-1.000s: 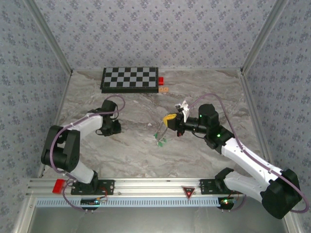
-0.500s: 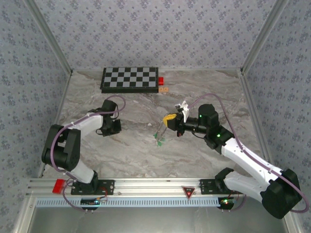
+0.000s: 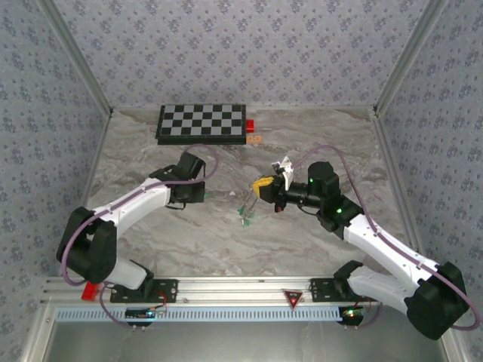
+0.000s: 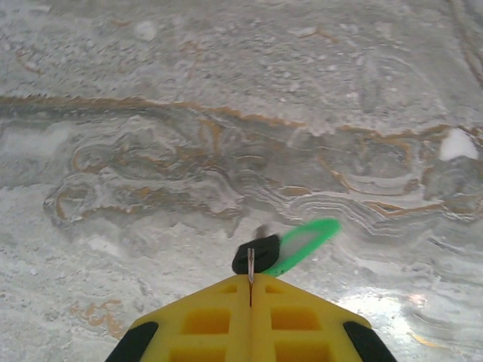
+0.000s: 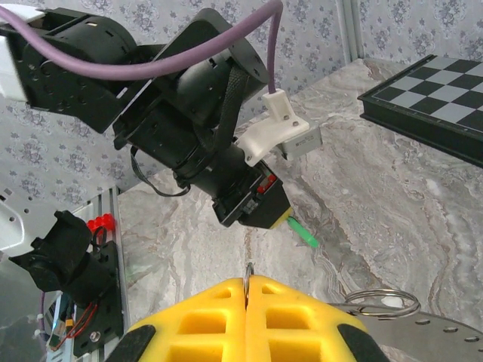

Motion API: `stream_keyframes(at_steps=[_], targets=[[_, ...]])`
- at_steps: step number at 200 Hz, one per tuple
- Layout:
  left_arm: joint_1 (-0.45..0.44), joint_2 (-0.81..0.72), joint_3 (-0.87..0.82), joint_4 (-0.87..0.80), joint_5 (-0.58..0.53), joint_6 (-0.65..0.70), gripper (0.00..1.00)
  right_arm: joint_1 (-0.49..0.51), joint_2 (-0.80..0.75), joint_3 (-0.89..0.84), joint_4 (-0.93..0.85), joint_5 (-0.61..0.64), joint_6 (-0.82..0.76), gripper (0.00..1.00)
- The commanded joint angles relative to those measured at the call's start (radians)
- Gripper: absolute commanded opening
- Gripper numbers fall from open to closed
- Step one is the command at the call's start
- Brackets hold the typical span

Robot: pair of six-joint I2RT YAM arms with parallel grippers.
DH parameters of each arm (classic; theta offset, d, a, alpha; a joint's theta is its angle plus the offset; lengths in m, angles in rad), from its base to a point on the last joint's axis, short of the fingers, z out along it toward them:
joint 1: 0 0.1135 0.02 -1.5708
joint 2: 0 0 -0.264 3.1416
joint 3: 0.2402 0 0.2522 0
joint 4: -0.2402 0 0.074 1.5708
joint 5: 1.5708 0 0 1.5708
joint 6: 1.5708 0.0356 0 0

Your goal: Put the keys on the keyring

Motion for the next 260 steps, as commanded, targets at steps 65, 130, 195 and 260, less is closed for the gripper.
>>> stream_keyframes(at_steps=[65, 130, 195, 260], targets=[[-0.138, -0.113, -0.191, 0.204, -0.038, -0.038, 0.0, 0.009, 0.017, 0.004, 0.054, -0.016, 0.013, 0.0], [-0.205, -0.171, -0.333, 0.266, -0.052, -0.103, 0.03, 0.011, 0.027, 0.005, 0.057, -0.017, 0.014, 0.0], [-0.252, -0.27, -0.433, 0.293, -0.056, -0.159, 0.19, 0.015, 0.032, 0.005, 0.062, -0.02, 0.018, 0.0], [-0.214, -0.327, -0.376, 0.166, -0.052, -0.187, 0.33, 0.016, 0.026, 0.003, 0.059, -0.019, 0.017, 0.0]])
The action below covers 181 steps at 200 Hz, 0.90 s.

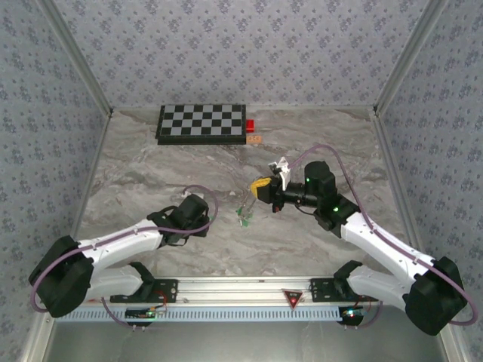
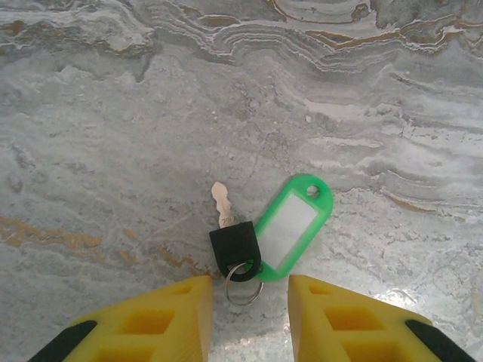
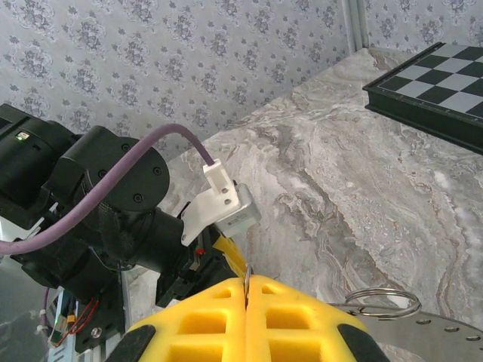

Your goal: Put the keys on the keyring

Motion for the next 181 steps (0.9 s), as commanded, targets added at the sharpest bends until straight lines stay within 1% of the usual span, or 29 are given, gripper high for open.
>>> stream_keyframes(at_steps=[1, 36, 68, 88, 114, 137, 157, 181], targets=[[0.029, -0.038, 0.054, -0.078, 0.003, -0.017, 0.33, 0.007, -0.009, 0.004, 0.043, -0.015, 0.013, 0.0], [0.074, -0.039, 0.087, -0.137, 0.08, -0.001, 0.34, 0.007, -0.01, 0.004, 0.041, -0.015, 0.014, 0.0], [0.123, -0.021, 0.078, -0.158, 0.15, -0.036, 0.33, 0.007, -0.013, 0.004, 0.036, -0.012, 0.011, 0.0], [0.147, -0.039, 0.042, -0.128, 0.187, -0.065, 0.33, 0.007, -0.015, 0.002, 0.036, -0.01, 0.009, 0.0], [0.15, -0.046, 0.002, -0.068, 0.221, -0.091, 0.32, 0.007, -0.008, 0.003, 0.041, -0.015, 0.013, 0.0], [0.155, -0.018, -0.005, -0.044, 0.234, -0.087, 0.3, 0.007, -0.005, 0.003, 0.044, -0.016, 0.014, 0.0], [0.181, 0.007, -0.002, -0.047, 0.243, -0.076, 0.3, 0.008, -0.005, 0.003, 0.044, -0.016, 0.014, 0.0], [0.225, 0.026, -0.014, -0.003, 0.315, -0.054, 0.29, 0.009, -0.006, 0.004, 0.044, -0.016, 0.014, 0.0]])
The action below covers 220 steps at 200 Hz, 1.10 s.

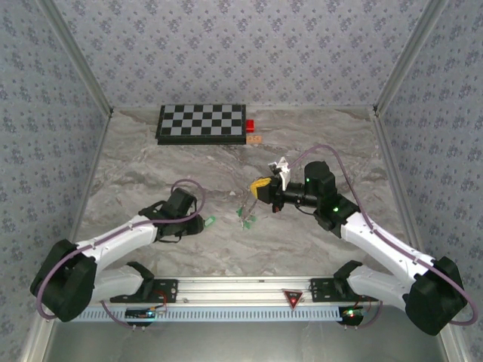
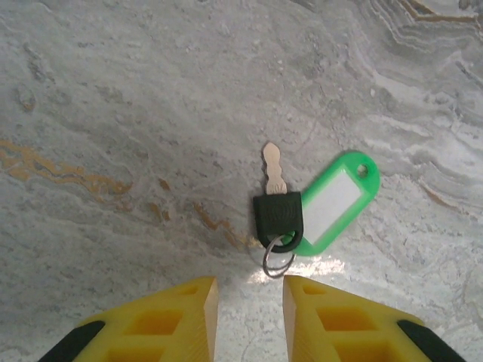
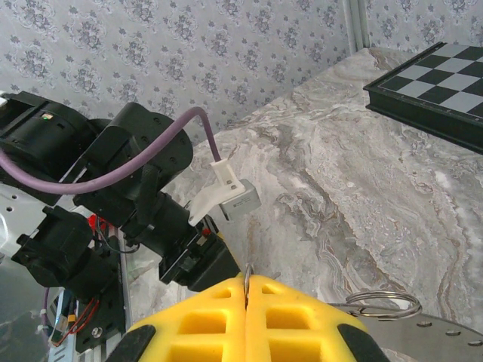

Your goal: Put the keys on the keyring

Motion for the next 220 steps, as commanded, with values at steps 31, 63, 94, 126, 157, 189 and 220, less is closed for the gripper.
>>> stream_keyframes(at_steps=[31, 63, 94, 126, 157, 189, 220], targets=[[0.068, 0.049, 0.004, 0.061, 0.127, 0.056, 0.28, 0.007, -0.006, 0.003, 0.044, -0.016, 0.014, 0.0], [0.081, 0.095, 0.01, 0.074, 0.155, 0.082, 0.27, 0.007, -0.006, 0.003, 0.043, -0.016, 0.014, 0.0], [0.08, 0.141, 0.018, 0.091, 0.17, 0.099, 0.25, 0.007, -0.005, 0.004, 0.042, -0.016, 0.013, 0.0], [0.084, 0.145, 0.024, 0.101, 0.165, 0.104, 0.25, 0.007, -0.005, 0.004, 0.042, -0.016, 0.014, 0.0], [0.085, 0.138, 0.03, 0.116, 0.199, 0.108, 0.24, 0.007, -0.005, 0.004, 0.042, -0.016, 0.014, 0.0], [0.084, 0.128, 0.024, 0.122, 0.214, 0.115, 0.24, 0.007, -0.003, 0.005, 0.042, -0.014, 0.014, 0.0], [0.084, 0.124, 0.024, 0.133, 0.222, 0.117, 0.24, 0.007, -0.002, 0.004, 0.042, -0.016, 0.014, 0.0]])
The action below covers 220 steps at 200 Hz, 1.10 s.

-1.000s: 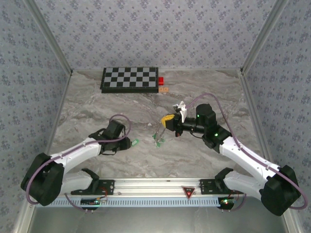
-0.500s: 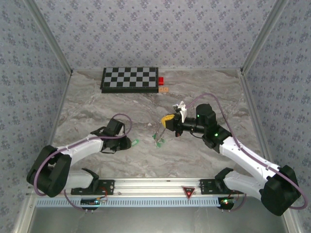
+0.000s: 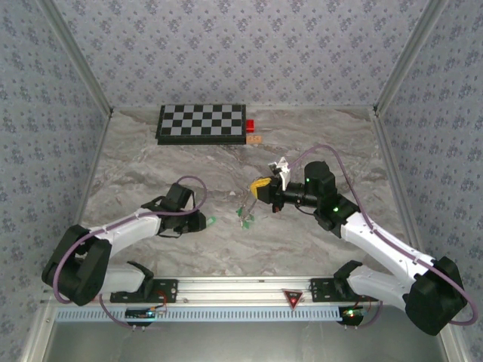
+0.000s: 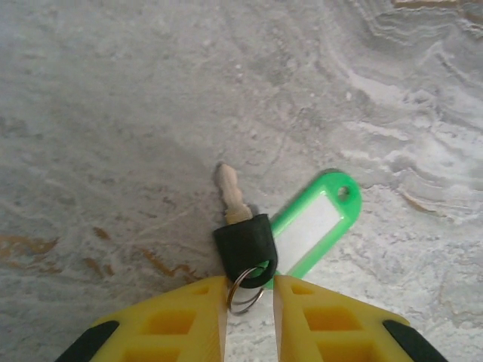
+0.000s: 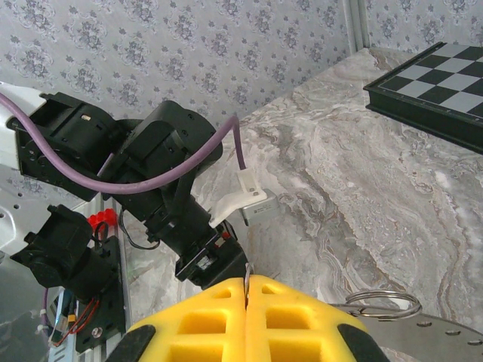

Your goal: Put the keys on the keyring

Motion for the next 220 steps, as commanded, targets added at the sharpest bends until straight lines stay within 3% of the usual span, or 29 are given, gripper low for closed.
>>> stream_keyframes(at_steps=[1, 122, 220], targets=[[0.0, 0.003, 0.016, 0.028, 0.035, 0.019, 0.24, 0.007, -0.001, 0.005, 0.042, -0.016, 0.014, 0.0], [-0.003, 0.032, 0.034, -0.006, 0.018, 0.03, 0.14, 0.007, -0.002, 0.005, 0.039, -0.016, 0.012, 0.0], [-0.011, 0.044, 0.038, -0.009, 0.022, 0.024, 0.16, 0.008, -0.005, 0.004, 0.037, -0.015, 0.012, 0.0]])
